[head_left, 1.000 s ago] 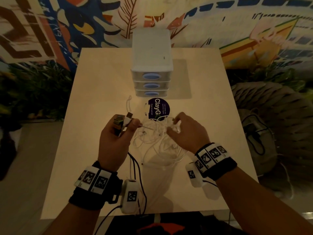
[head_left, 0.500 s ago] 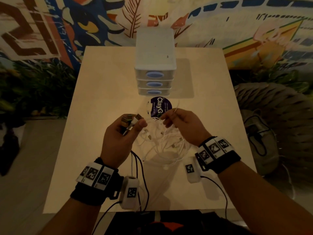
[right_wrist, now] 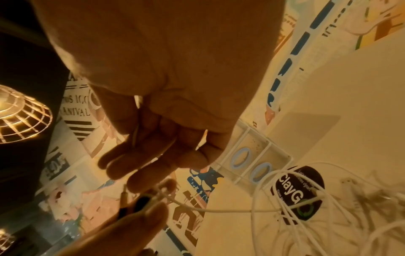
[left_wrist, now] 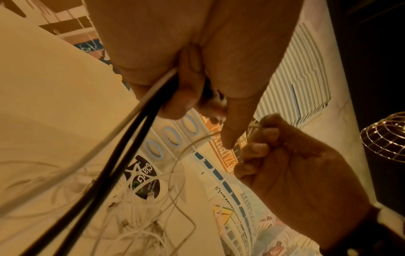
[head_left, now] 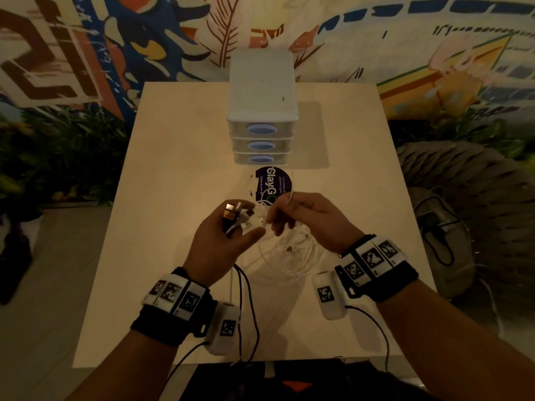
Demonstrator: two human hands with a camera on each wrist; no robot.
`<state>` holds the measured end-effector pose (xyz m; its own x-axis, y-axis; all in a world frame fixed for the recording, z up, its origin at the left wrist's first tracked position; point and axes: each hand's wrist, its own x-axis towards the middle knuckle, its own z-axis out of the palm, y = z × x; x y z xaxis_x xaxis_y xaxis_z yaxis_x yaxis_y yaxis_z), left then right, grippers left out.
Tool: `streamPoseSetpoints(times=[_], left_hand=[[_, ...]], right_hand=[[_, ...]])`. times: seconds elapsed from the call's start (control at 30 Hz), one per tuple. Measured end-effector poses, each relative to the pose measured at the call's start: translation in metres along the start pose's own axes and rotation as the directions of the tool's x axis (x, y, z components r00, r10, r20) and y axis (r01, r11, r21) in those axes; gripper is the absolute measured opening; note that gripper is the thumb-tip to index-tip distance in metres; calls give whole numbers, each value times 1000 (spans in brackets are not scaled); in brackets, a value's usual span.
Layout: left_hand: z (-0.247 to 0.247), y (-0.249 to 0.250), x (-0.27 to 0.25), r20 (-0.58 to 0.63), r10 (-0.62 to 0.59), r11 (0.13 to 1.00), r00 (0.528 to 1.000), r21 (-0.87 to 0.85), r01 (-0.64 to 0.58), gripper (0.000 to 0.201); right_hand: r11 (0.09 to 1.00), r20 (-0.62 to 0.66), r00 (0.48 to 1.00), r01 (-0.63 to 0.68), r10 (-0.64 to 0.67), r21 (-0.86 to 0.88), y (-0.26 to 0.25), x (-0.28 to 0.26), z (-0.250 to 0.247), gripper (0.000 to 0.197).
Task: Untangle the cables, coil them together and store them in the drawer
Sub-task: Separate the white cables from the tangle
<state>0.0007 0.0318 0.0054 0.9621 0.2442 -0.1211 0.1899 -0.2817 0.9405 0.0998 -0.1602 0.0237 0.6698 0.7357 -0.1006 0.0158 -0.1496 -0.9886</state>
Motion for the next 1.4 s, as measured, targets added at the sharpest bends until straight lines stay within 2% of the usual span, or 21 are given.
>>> streamPoseSetpoints(times=[0.07, 0.13, 0.2, 0.23, 0.3, 0.37, 0.4, 0.47, 0.57, 0.67, 0.83, 0.93, 1.0, 1.1, 1.17, 1.27, 1.4], left_hand=[[4, -2, 1, 56, 18, 997, 998, 80, -22, 33], [8, -5, 3, 106, 1, 991, 994, 136, -15, 19], [9, -5, 2, 105, 0, 985, 994, 172, -18, 7], [8, -4, 1, 83, -2, 985, 997, 174, -12, 8], [4, 0, -1, 30, -27, 993, 999, 120, 23, 8], [0, 4, -2, -4, -34, 998, 999, 49, 34, 10], [-2, 6, -3, -10, -22, 1000, 1000, 22, 22, 11], [-4, 10, -4, -13, 19, 1000, 1000, -20, -19, 12], [-5, 15, -7, -28, 69, 995, 997, -65, -71, 15], [-7, 14, -9, -68, 113, 986, 991, -112, -121, 16], [-17, 8, -9, -157, 113, 962, 981, -231, -148, 17], [-24, 4, -8, -203, 92, 966, 975, -220, -137, 22], [-27, 1, -6, -227, 71, 975, 971, -190, -116, 24], [-27, -2, -5, -221, 61, 989, 973, -121, -90, 17], [-24, -2, -3, -195, 63, 996, 979, -54, -75, 13], [-17, -1, -1, -112, 35, 999, 993, -5, -36, 15], [-7, 0, 2, -14, -3, 995, 1000, 98, 4, 20]], right_hand=[[1000, 94, 995, 19, -19, -2, -4, -2, 6, 36], [1000, 151, 988, 5, -7, 11, -4, -5, 10, 31], [998, 176, 984, -32, 23, 47, -4, -9, 11, 17], [999, 163, 986, -41, 34, 36, -2, -10, 11, 19], [995, 80, 995, -60, 66, -78, 8, -11, 8, 53], [961, 6, 994, -101, 106, -258, 19, -5, 9, 70], [928, -5, 994, -103, 108, -359, 26, 0, 11, 66], [844, 21, 992, -93, 123, -528, 41, 11, 16, 45], [720, 5, 981, -140, 195, -680, 60, 26, 22, 25], [638, -89, 971, -212, 220, -741, 68, 33, 20, 19], [584, -193, 933, -343, 304, -736, 76, 32, -5, 23], [617, -218, 945, -325, 245, -716, 77, 31, -14, 22], [679, -223, 964, -262, 147, -686, 75, 31, -15, 20], [796, -269, 962, -199, 46, -572, 69, 34, -15, 17], [855, -291, 957, -164, 16, -492, 65, 35, -15, 14], [902, -260, 966, -105, -8, -419, 58, 33, -13, 8], [930, -218, 976, -108, 31, -350, 56, 28, -10, 16]])
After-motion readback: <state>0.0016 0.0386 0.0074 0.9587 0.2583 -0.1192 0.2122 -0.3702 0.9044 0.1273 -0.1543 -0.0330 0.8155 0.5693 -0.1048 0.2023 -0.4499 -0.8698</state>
